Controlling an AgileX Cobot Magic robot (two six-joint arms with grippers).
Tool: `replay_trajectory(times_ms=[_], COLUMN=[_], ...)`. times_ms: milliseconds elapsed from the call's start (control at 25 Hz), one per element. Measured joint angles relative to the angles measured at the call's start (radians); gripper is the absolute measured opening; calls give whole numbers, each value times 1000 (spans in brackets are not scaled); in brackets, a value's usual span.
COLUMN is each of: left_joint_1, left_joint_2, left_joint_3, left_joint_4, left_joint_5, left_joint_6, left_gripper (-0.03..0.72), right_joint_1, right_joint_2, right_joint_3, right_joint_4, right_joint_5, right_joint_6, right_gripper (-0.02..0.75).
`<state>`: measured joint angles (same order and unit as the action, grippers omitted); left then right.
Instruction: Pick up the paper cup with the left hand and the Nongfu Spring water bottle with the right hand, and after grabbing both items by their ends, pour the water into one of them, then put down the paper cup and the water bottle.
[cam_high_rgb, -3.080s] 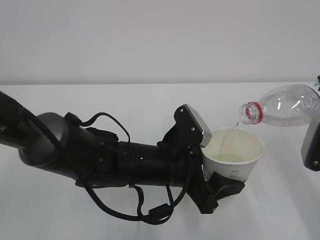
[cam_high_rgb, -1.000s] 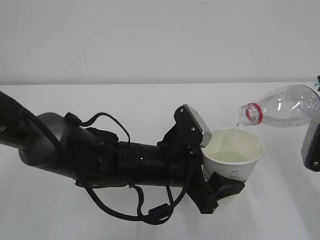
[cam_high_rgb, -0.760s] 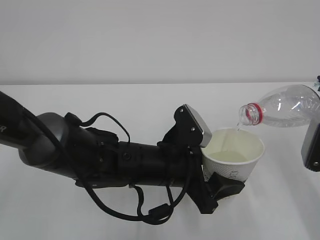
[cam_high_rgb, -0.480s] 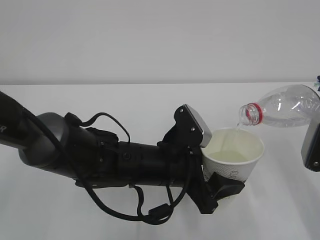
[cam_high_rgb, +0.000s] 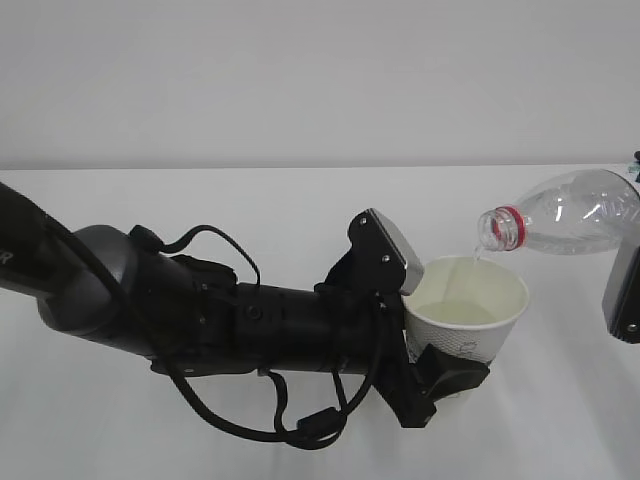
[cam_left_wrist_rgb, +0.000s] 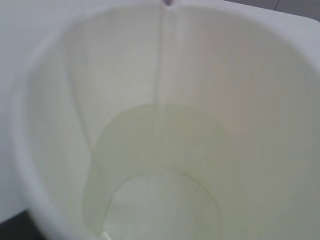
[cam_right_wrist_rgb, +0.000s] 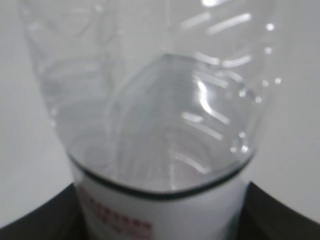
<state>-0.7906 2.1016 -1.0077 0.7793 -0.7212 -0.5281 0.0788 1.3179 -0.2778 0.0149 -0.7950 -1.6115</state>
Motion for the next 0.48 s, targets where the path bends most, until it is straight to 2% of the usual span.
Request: replay_trajectory(times_ms=[480], left_joint_1=[0], left_joint_2=[0], left_joint_3=[0], left_joint_4=[0], left_joint_5=[0], left_joint_6=[0], left_gripper=[528], right_joint_1=[0], right_joint_2=[0], right_joint_3=[0], right_joint_4=[0], right_joint_5=[0], right_joint_6=[0], right_gripper=[432])
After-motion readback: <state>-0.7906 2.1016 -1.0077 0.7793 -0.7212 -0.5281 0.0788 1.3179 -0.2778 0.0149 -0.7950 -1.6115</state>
